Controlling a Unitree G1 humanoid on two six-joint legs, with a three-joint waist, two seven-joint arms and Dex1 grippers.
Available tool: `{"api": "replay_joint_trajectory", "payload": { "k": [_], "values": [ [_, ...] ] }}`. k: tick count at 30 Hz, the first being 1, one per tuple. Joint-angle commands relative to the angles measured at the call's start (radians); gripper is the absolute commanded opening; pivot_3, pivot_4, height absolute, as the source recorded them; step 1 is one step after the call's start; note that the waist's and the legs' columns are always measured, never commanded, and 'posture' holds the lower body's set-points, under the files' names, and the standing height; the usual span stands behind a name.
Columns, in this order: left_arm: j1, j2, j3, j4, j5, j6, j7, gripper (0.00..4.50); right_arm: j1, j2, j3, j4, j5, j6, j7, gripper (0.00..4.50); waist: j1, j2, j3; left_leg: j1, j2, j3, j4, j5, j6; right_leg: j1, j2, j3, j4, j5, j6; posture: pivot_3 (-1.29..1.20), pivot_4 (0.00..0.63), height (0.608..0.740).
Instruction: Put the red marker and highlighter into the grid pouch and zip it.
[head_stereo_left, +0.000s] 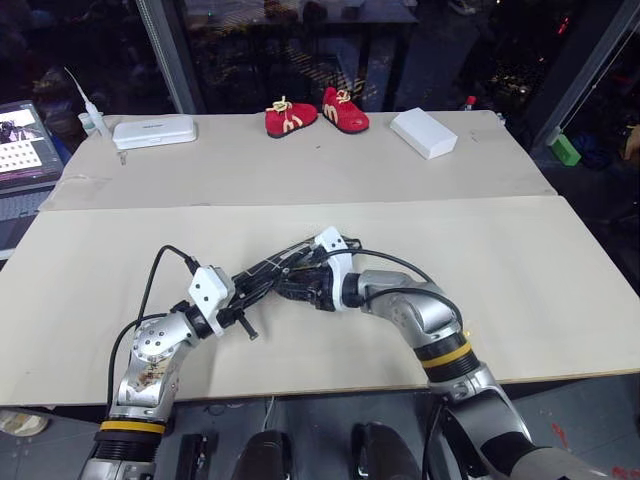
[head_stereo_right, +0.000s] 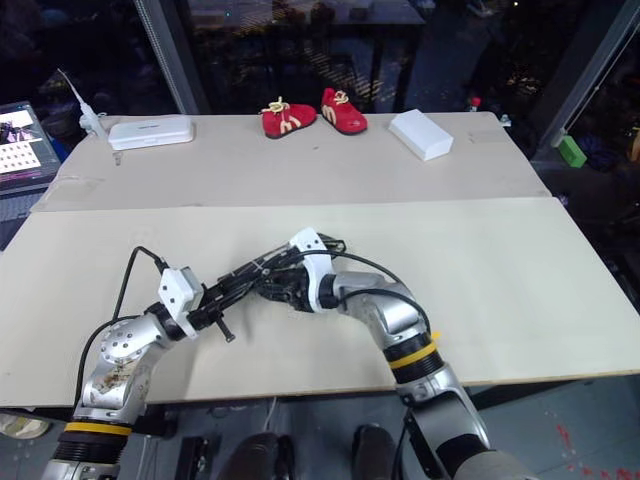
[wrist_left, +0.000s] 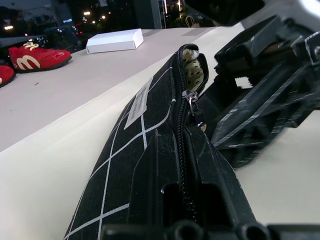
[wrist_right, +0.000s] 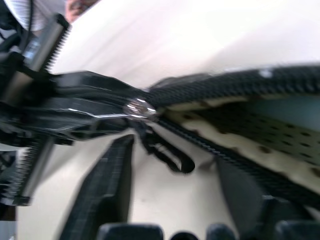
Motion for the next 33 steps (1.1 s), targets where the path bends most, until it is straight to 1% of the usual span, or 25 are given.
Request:
{"api": "replay_joint_trajectory", "payload": {
  "k": [1,2,3,4,8,11,15,16,18,22,26,29,33],
  "values": [
    [-0.003,-0.004,0.008,-0.020,-0.003,-0.021,0.006,0.00,-0.030,0.004,-0.024,-0.003,-0.007,-0.038,0.006,0.92,0.000,0.000,0.000,0.000,0.000,0.000,0.000,0.000,0.000,0.000,0.000,0.000,0.000,0.000,0.000,0.00,0.150,0.740],
    [-0.003,-0.004,0.008,-0.020,-0.003,-0.021,0.007,0.00,-0.032,0.003,-0.025,-0.002,-0.007,-0.039,0.008,0.61,0.000,0.000,0.000,0.000,0.000,0.000,0.000,0.000,0.000,0.000,0.000,0.000,0.000,0.000,0.000,0.00,0.150,0.740],
    [-0.004,-0.005,0.007,-0.021,-0.002,-0.021,0.008,0.00,-0.033,0.002,-0.027,0.000,-0.007,-0.040,0.011,0.14,0.000,0.000,0.000,0.000,0.000,0.000,0.000,0.000,0.000,0.000,0.000,0.000,0.000,0.000,0.000,0.00,0.150,0.740],
    [-0.003,-0.006,0.006,-0.022,-0.001,-0.021,0.008,0.00,-0.033,0.000,-0.026,0.000,-0.007,-0.040,0.015,0.01,0.000,0.000,0.000,0.000,0.000,0.000,0.000,0.000,0.000,0.000,0.000,0.000,0.000,0.000,0.000,0.00,0.150,0.740],
    [0.003,-0.010,0.004,-0.025,0.002,-0.023,0.012,0.00,-0.023,-0.022,-0.022,-0.022,-0.003,-0.037,0.039,0.01,0.000,0.000,0.000,0.000,0.000,0.000,0.000,0.000,0.000,0.000,0.000,0.000,0.000,0.000,0.000,0.00,0.150,0.740],
    [0.005,-0.013,0.004,-0.027,0.004,-0.024,0.016,0.00,-0.012,-0.058,-0.041,-0.052,0.009,-0.030,0.058,0.01,0.001,0.000,0.000,0.000,0.000,0.000,0.000,0.000,0.000,0.000,0.000,0.000,0.000,0.000,0.000,0.00,0.150,0.740],
    [0.015,-0.012,0.009,-0.032,0.002,-0.026,0.020,0.00,0.017,-0.180,-0.115,-0.107,0.020,-0.013,0.071,0.01,0.004,0.000,0.000,0.000,0.000,0.000,0.000,0.000,0.000,0.000,0.000,0.000,-0.001,0.000,0.000,0.00,0.150,0.740],
    [0.018,-0.010,0.011,-0.033,0.001,-0.027,0.020,0.00,0.023,-0.234,-0.137,-0.105,0.016,-0.015,0.087,0.01,0.005,0.000,0.000,0.000,0.000,0.000,0.000,0.000,0.000,0.000,-0.001,0.000,-0.001,0.000,0.000,0.00,0.150,0.740],
    [0.022,-0.008,0.015,-0.032,0.000,-0.029,0.020,0.00,0.019,-0.320,-0.180,-0.067,-0.004,-0.035,0.090,0.01,0.008,0.000,0.000,-0.001,-0.001,0.000,0.000,0.000,0.000,0.000,-0.001,0.000,-0.001,0.000,0.000,0.00,0.150,0.740],
    [0.026,-0.007,0.015,-0.034,0.000,-0.028,0.021,0.00,0.002,-0.420,-0.228,0.005,-0.019,-0.079,0.112,0.01,0.003,0.000,0.000,0.000,-0.001,0.000,0.000,0.000,0.000,0.000,0.000,0.000,-0.001,0.000,0.000,0.00,0.150,0.740],
    [0.023,-0.008,0.013,-0.030,-0.001,-0.028,0.018,0.00,-0.013,-0.463,-0.245,0.060,-0.026,-0.110,0.139,0.01,-0.006,0.000,0.000,0.001,0.000,0.001,0.000,0.000,0.000,0.000,0.003,0.001,0.000,0.000,0.000,0.00,0.150,0.740],
    [0.015,-0.008,0.010,-0.024,-0.001,-0.027,0.017,0.00,0.008,-0.437,-0.236,0.030,0.000,-0.106,0.161,0.01,-0.002,0.000,0.000,0.001,0.000,0.001,0.000,0.000,0.000,0.000,0.003,0.001,0.000,0.000,-0.001,0.00,0.150,0.740],
    [0.011,-0.008,0.009,-0.023,-0.001,-0.028,0.015,0.00,0.027,-0.419,-0.219,0.008,0.009,-0.094,0.171,1.13,0.003,0.000,0.000,0.001,0.000,0.001,0.000,0.000,0.000,0.000,0.000,0.001,0.000,0.000,0.000,0.00,0.150,0.740]
  ]
}}
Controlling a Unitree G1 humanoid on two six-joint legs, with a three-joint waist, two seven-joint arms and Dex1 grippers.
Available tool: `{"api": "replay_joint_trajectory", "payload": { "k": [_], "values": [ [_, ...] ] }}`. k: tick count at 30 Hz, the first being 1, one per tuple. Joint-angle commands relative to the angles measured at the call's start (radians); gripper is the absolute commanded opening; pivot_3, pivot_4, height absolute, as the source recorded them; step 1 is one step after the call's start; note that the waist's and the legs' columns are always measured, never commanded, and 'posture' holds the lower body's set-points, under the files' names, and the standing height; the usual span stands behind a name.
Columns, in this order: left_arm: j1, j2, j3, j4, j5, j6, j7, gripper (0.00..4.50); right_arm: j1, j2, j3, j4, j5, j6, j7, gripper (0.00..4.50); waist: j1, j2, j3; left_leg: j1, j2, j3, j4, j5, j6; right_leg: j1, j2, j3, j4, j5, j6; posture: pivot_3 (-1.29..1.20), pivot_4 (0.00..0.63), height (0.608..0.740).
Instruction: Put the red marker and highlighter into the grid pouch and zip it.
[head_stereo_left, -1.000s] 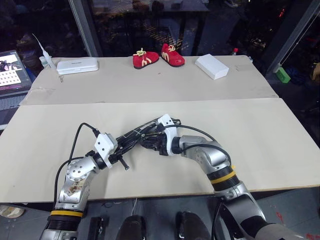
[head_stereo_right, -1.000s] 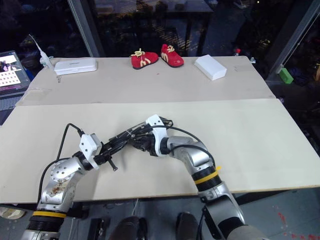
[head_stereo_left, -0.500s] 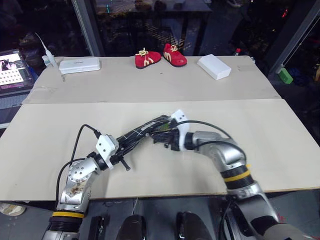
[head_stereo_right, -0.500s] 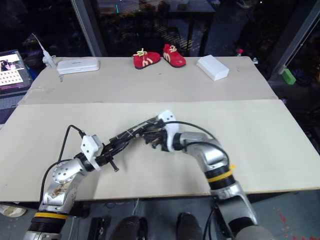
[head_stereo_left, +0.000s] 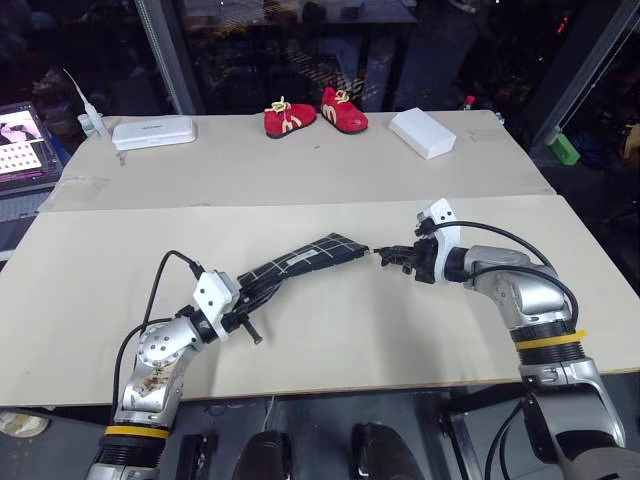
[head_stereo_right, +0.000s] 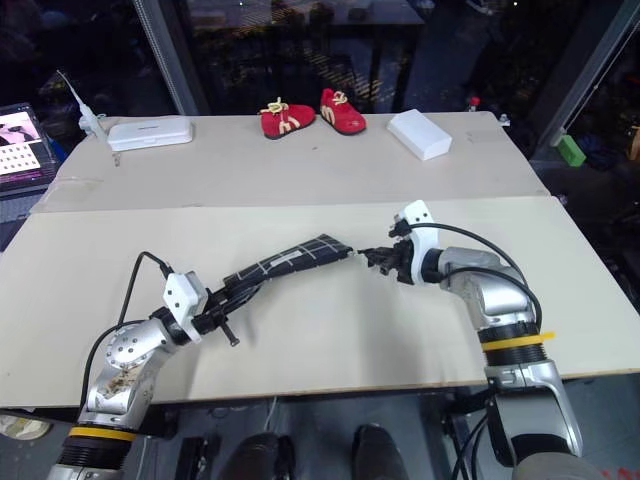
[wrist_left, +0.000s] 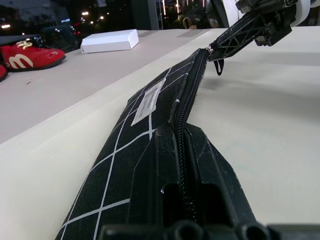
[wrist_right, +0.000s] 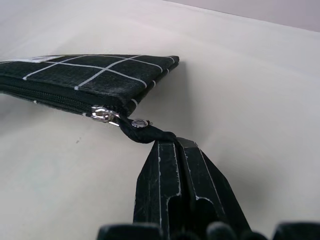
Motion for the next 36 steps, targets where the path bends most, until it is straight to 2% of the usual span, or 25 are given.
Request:
{"api": "replay_joint_trajectory", "payload": {
  "k": [1,4,6,7,9,14,19,24,30,36],
  "values": [
    [-0.012,0.007,0.018,-0.012,-0.004,-0.025,0.001,0.00,0.021,0.004,-0.010,-0.068,0.027,0.001,0.031,1.40,0.002,0.000,0.000,0.000,0.000,0.000,0.000,0.000,0.000,0.000,0.000,0.000,0.000,0.000,0.000,0.00,0.150,0.740],
    [-0.014,0.007,0.017,-0.012,-0.003,-0.026,-0.001,0.00,0.064,-0.012,0.007,-0.148,0.058,0.005,0.097,2.62,0.004,0.000,0.000,-0.001,0.000,0.000,0.000,0.000,0.000,0.000,-0.001,0.000,-0.001,0.000,0.000,0.00,0.150,0.740],
    [-0.014,0.008,0.016,-0.012,-0.004,-0.026,-0.004,0.00,0.082,-0.015,-0.024,-0.166,0.090,0.028,0.112,3.13,0.004,0.000,0.000,-0.002,0.000,-0.001,0.000,0.000,0.000,0.000,0.000,-0.001,-0.001,0.000,0.000,0.00,0.150,0.740],
    [-0.015,0.008,0.016,-0.011,-0.005,-0.025,-0.005,0.00,0.096,-0.031,-0.030,-0.181,0.107,0.038,0.138,3.60,0.004,0.000,0.000,-0.001,0.000,-0.001,0.000,0.000,0.000,0.000,0.000,-0.001,-0.001,0.000,0.000,0.00,0.150,0.740],
    [-0.020,0.009,0.014,-0.005,-0.004,-0.027,-0.008,0.00,0.110,-0.061,-0.052,-0.182,0.121,0.046,0.157,4.17,0.005,0.000,0.000,-0.001,0.000,-0.001,0.000,0.000,0.000,0.000,0.000,-0.001,-0.001,0.000,0.000,0.00,0.150,0.740],
    [-0.031,0.017,0.006,0.005,-0.002,-0.039,-0.038,0.00,0.162,-0.188,-0.145,-0.189,0.175,0.026,0.258,4.17,0.014,0.000,0.000,-0.001,-0.001,-0.001,0.001,0.000,0.000,0.001,-0.001,0.000,-0.002,0.000,0.000,0.00,0.150,0.740],
    [-0.070,0.077,-0.047,0.052,0.023,-0.130,-0.186,0.00,0.289,-0.296,-0.230,-0.245,0.211,-0.030,0.364,4.17,0.022,0.000,0.000,-0.001,-0.001,-0.001,0.000,0.000,0.000,0.001,0.001,-0.001,-0.003,0.000,0.000,0.00,0.150,0.740],
    [-0.217,0.101,-0.077,0.202,0.019,-0.208,-0.314,0.00,0.359,-0.317,-0.276,-0.268,0.224,-0.040,0.350,4.17,0.026,-0.001,0.000,0.001,-0.001,0.000,0.001,0.000,0.000,0.003,0.001,-0.001,-0.003,0.000,0.000,0.00,0.150,0.740],
    [-0.346,0.051,-0.129,0.423,0.058,-0.359,-0.400,0.00,0.405,-0.299,-0.276,-0.281,0.205,-0.059,0.297,4.17,0.026,0.000,0.000,0.002,-0.001,0.000,0.001,-0.001,0.001,0.007,0.001,-0.001,-0.009,0.000,0.001,0.00,0.150,0.740],
    [-0.389,-0.009,-0.148,0.461,0.035,-0.343,-0.453,2.13,0.411,-0.295,-0.262,-0.280,0.206,-0.057,0.270,4.25,0.027,-0.001,0.000,-0.002,-0.003,-0.001,0.002,-0.002,0.003,0.006,0.000,-0.002,-0.012,0.002,0.004,0.00,0.150,0.740]
  ]
}}
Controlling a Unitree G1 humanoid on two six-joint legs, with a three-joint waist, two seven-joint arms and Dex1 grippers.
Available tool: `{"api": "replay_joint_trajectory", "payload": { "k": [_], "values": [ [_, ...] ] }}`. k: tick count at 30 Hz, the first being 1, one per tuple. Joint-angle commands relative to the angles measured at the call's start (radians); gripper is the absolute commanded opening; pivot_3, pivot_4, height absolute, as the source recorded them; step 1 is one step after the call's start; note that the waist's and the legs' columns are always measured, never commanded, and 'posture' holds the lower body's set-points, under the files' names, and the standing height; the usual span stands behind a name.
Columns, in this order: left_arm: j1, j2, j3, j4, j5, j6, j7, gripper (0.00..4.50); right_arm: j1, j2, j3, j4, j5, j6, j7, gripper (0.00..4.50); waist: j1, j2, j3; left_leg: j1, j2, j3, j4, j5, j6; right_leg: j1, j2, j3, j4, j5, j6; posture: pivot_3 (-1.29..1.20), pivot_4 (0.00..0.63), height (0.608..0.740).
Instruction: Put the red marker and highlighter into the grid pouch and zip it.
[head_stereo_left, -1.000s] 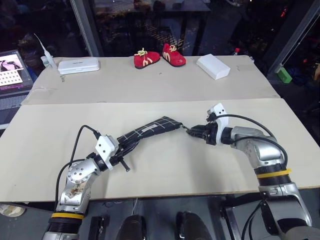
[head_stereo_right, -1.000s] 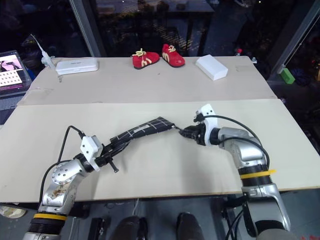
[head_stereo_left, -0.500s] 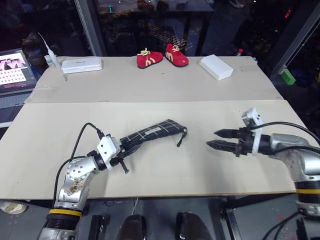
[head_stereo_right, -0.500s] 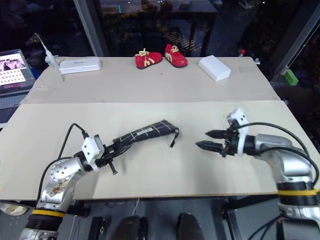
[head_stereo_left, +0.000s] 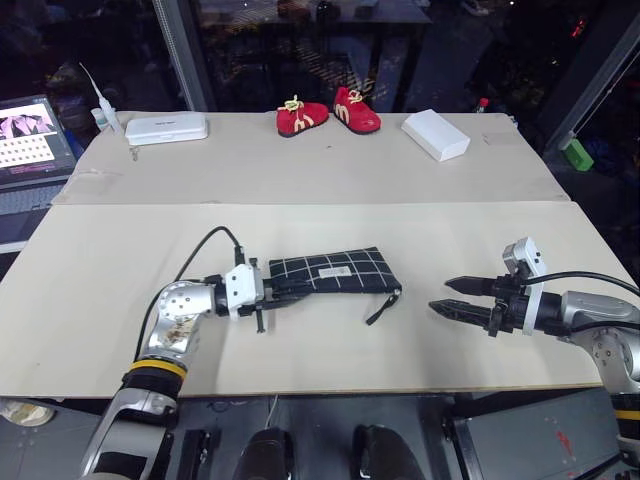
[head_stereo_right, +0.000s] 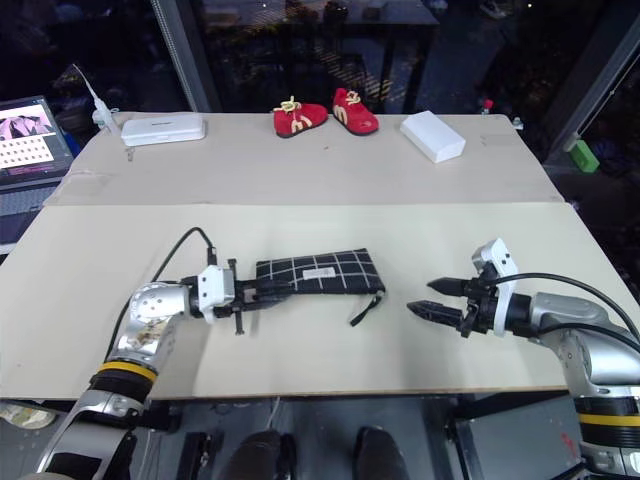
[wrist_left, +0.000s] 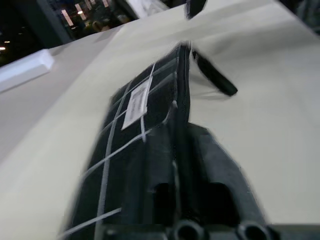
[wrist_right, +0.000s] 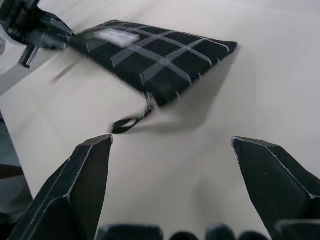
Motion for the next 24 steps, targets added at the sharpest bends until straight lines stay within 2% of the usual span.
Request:
{"api": "replay_joint_trajectory", "payload": {
  "k": [1,5,7,11,15,21,24],
  "values": [
    [-0.006,-0.004,0.018,-0.040,-0.029,0.015,0.009,2.50,-0.010,-0.003,-0.009,-0.011,-0.010,-0.020,-0.020,4.25,-0.001,0.000,0.000,0.000,0.000,0.000,0.000,0.000,0.000,0.000,0.000,0.000,0.000,0.000,0.000,0.00,0.150,0.740],
    [0.055,0.020,0.072,-0.157,-0.059,0.120,0.093,3.81,-0.017,-0.009,0.010,0.024,-0.040,-0.041,-0.024,4.25,-0.004,0.000,0.000,0.002,0.001,-0.001,0.000,0.000,0.000,0.001,0.000,0.001,0.001,0.000,0.000,0.00,0.150,0.740],
    [0.089,0.035,0.108,-0.230,-0.089,0.205,0.146,3.81,-0.022,-0.008,0.006,0.038,-0.041,-0.045,-0.019,4.25,-0.005,0.000,0.000,0.002,0.001,-0.001,0.000,0.000,0.000,0.001,0.001,0.001,0.001,0.000,0.000,0.00,0.150,0.740],
    [0.189,0.072,0.248,-0.435,-0.197,0.563,0.389,3.81,-0.040,-0.009,-0.015,0.114,-0.044,-0.079,-0.003,4.25,-0.007,0.000,0.000,0.003,0.003,-0.002,0.000,0.000,0.000,0.001,0.001,0.001,0.001,0.000,0.000,0.00,0.150,0.740],
    [0.317,0.111,0.353,-0.573,-0.198,0.770,0.571,3.81,-0.077,0.017,-0.039,0.200,-0.051,-0.157,-0.006,4.25,-0.016,0.000,0.000,0.004,0.003,-0.002,0.000,0.000,0.000,0.002,0.000,0.002,0.001,0.000,0.001,0.00,0.150,0.740],
    [0.493,0.097,0.515,-0.659,-0.194,0.808,0.718,3.81,-0.162,0.069,-0.009,0.337,-0.077,-0.195,-0.020,4.25,-0.019,0.000,0.000,0.005,0.003,-0.001,0.000,0.000,0.000,0.002,0.000,0.002,0.002,0.000,0.000,0.00,0.150,0.740],
    [0.521,0.069,0.544,-0.666,-0.199,0.788,0.757,3.81,-0.195,0.091,0.018,0.376,-0.105,-0.211,-0.024,4.25,-0.017,0.000,0.000,0.005,0.003,0.000,0.000,0.000,0.000,0.002,0.000,0.002,0.002,0.000,0.000,0.00,0.150,0.740]
  ]
}}
